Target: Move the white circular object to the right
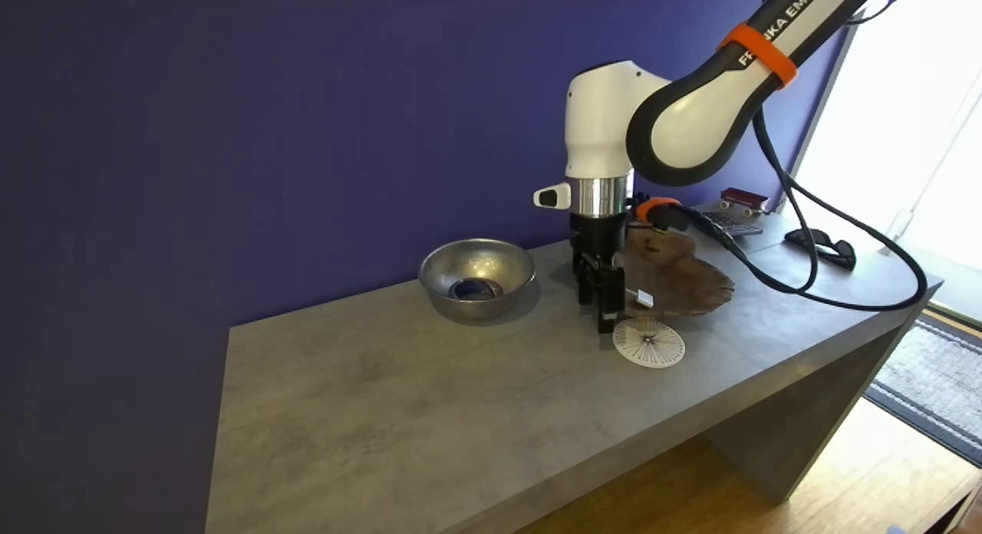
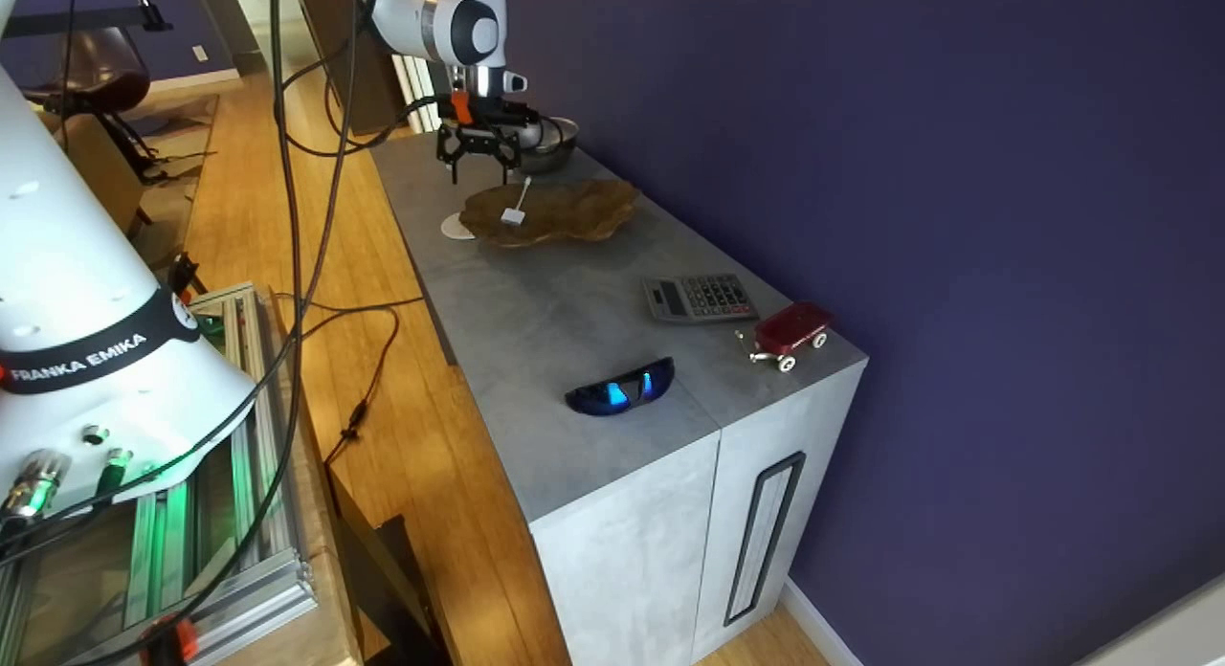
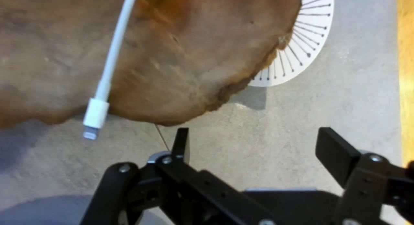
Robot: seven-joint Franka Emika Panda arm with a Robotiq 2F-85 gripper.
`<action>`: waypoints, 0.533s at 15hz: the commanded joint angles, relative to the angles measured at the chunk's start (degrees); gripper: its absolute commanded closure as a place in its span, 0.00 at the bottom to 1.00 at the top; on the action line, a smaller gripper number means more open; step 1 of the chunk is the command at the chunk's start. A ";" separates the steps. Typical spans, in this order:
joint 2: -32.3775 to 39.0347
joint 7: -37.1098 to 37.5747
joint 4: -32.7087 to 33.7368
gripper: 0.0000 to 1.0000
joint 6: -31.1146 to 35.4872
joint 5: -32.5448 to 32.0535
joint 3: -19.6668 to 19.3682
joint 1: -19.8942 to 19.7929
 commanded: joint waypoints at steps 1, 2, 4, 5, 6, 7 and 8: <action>-4.83 -0.59 -5.32 0.00 1.86 -0.46 -1.03 -1.28; -4.89 -1.26 -5.36 0.00 1.84 -1.80 -1.56 -0.86; -4.23 -1.55 -4.57 0.00 2.39 -5.53 -3.24 1.30; -3.83 -1.03 -4.10 0.00 2.33 -7.70 -4.09 2.48; -3.32 -0.55 -3.63 0.00 2.15 -9.68 -4.89 3.53; -2.77 0.27 -3.05 0.00 1.46 -11.80 -6.04 4.89; -2.27 0.40 -2.80 0.00 1.61 -13.37 -6.62 5.74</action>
